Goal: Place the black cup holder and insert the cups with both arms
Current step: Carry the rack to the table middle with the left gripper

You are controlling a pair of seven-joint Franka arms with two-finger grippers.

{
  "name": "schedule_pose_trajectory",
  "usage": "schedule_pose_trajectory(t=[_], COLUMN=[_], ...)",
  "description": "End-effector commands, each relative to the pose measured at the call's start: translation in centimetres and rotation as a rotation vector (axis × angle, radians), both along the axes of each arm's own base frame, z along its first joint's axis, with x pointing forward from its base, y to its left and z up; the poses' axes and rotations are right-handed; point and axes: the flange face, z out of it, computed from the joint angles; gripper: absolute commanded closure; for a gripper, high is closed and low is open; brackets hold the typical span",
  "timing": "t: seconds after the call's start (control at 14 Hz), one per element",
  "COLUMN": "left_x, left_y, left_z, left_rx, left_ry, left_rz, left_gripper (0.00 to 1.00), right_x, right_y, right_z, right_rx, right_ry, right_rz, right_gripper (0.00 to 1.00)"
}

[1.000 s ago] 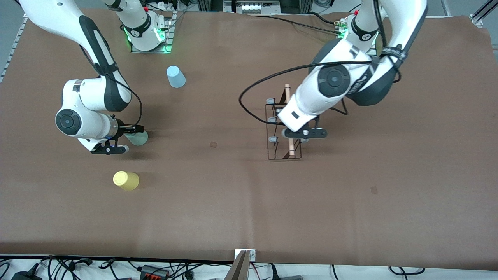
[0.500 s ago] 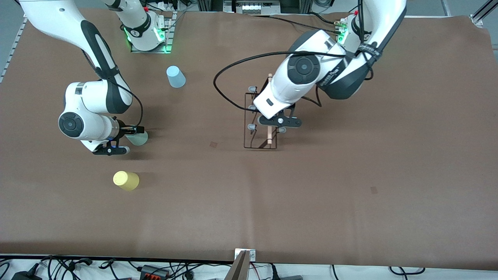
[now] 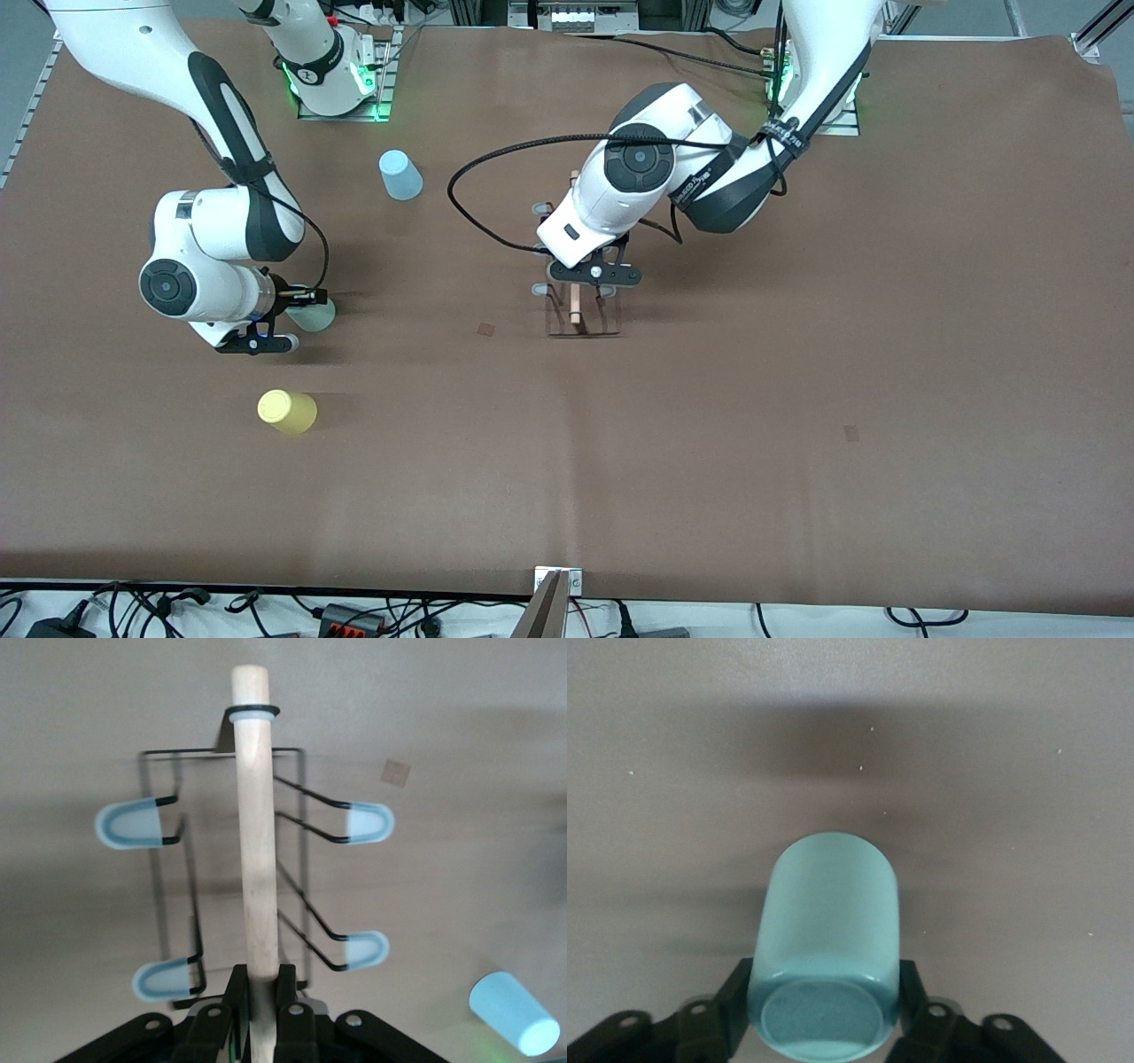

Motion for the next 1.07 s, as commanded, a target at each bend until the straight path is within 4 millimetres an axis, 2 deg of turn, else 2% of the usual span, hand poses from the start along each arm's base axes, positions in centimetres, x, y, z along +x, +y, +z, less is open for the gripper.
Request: schedule_pose_trajectory(t=[0.0,0.14,0.29,0.36,0.43,0.5,0.57,0.64,0.71,0.79,0.86,0.93,1.0], left_x=[0.3,0.4,0.5,0.6,0.7,1.0,2.2,2.7,2.3,1.8,1.6,2.3,3.0], left_y=[-1.1,-1.0,-1.1,-1.0,-0.8,-0.5,0.9,1.7,1.2,0.8,1.2,3.2,5.8], left_z=[-0.9,-2.7,-3.9,-3.8,-3.8,-3.8,-4.0,-3.9,-3.0,-1.5,1.4,3.8,5.4], left_rx=[0.007,0.042,0.057,0.056,0.055,0.052,0.053,0.05,0.043,0.034,0.028,0.05,0.095], left_ry=[0.005,-0.002,-0.005,-0.008,-0.007,0.0,0.003,0.006,-0.007,-0.02,-0.058,-0.07,-0.05], left_rz=[0.02,0.0,-0.007,-0.005,-0.001,0.009,0.035,0.044,0.021,0.01,0.011,0.027,0.049], left_gripper=[0.98,0.97,0.93,0.9,0.81,0.64,0.47,0.26,0.0,0.0,0.0,0.0,0.0], right_x=[0.2,1.1,3.2,3.9,4.6,5.1,5.5,5.8,6.0,6.1,6.0,6.0,6.0], right_y=[0.2,0.4,1.3,2.0,2.8,3.7,4.5,5.2,5.6,5.9,6.2,6.3,6.7], right_z=[0.5,2.1,5.8,7.3,8.8,9.8,10.8,11.5,12.3,12.5,12.6,12.8,13.1], right_rx=[0.011,0.013,0.015,0.016,0.018,0.02,0.035,0.071,0.095,0.097,0.096,0.096,0.098], right_ry=[-0.006,-0.004,0.007,0.005,-0.007,-0.016,-0.031,-0.039,-0.041,-0.039,-0.036,-0.039,-0.043], right_rz=[-0.012,-0.008,0.005,0.016,0.028,0.04,0.043,0.029,0.018,0.022,0.026,0.026,0.037], right_gripper=[0.73,0.75,0.75,0.75,0.75,0.75,0.75,0.75,0.75,0.75,0.75,0.75,0.75])
